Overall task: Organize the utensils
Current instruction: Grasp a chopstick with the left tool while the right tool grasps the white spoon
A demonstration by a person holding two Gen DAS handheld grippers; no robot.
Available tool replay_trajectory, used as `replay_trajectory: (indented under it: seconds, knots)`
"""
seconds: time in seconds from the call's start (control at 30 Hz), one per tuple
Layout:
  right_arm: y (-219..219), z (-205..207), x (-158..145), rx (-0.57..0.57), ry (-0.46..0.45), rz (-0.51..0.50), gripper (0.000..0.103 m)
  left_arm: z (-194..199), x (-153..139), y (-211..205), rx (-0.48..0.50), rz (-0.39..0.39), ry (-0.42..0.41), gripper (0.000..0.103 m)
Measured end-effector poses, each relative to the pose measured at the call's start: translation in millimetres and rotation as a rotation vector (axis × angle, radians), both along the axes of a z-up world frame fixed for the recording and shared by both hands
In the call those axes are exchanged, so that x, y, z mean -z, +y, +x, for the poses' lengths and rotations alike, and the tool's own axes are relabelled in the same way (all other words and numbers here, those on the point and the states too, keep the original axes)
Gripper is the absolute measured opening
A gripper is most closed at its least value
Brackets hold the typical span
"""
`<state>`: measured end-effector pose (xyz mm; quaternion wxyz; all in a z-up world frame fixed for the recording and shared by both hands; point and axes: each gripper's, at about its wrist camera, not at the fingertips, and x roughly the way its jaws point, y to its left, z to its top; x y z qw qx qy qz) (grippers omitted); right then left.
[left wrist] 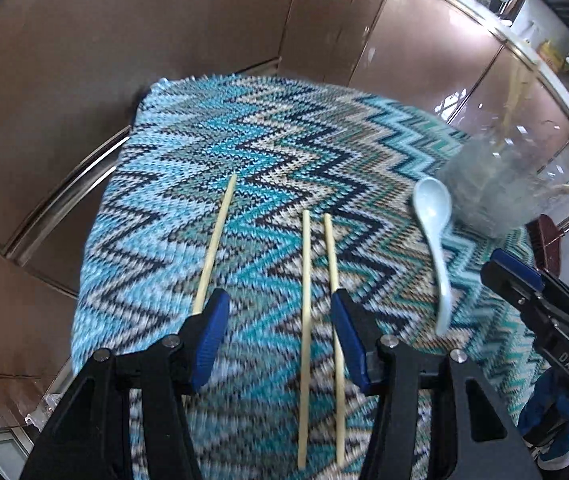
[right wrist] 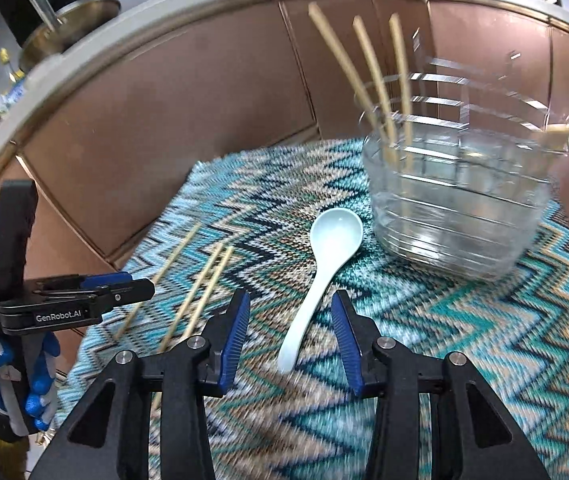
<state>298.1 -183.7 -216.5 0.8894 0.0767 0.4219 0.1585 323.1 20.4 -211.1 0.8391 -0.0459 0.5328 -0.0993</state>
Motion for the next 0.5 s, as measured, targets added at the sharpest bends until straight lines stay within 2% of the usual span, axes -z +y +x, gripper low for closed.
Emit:
replay_trajectory:
  seconds: [0.17, 0.37, 0.5]
  knots:
    - [3.3, 32.6, 19.8, 0.020, 0.036, -0.019, 0.043, 21.9, 16.4, -3.3, 0.016, -0.007, 0.049, 0.038]
    - [-3.2, 53.6, 34.8, 0.062, 0.052, -0.008, 0.043, 32.5, 24.1, -10.7, 0.063, 0.005, 0.072, 0.032]
    - [-0.5, 59.9, 46.2, 0.049, 0.084, -0.001, 0.043, 38.0, 28.2, -13.5, 0.077, 0.019, 0.080, 0.031]
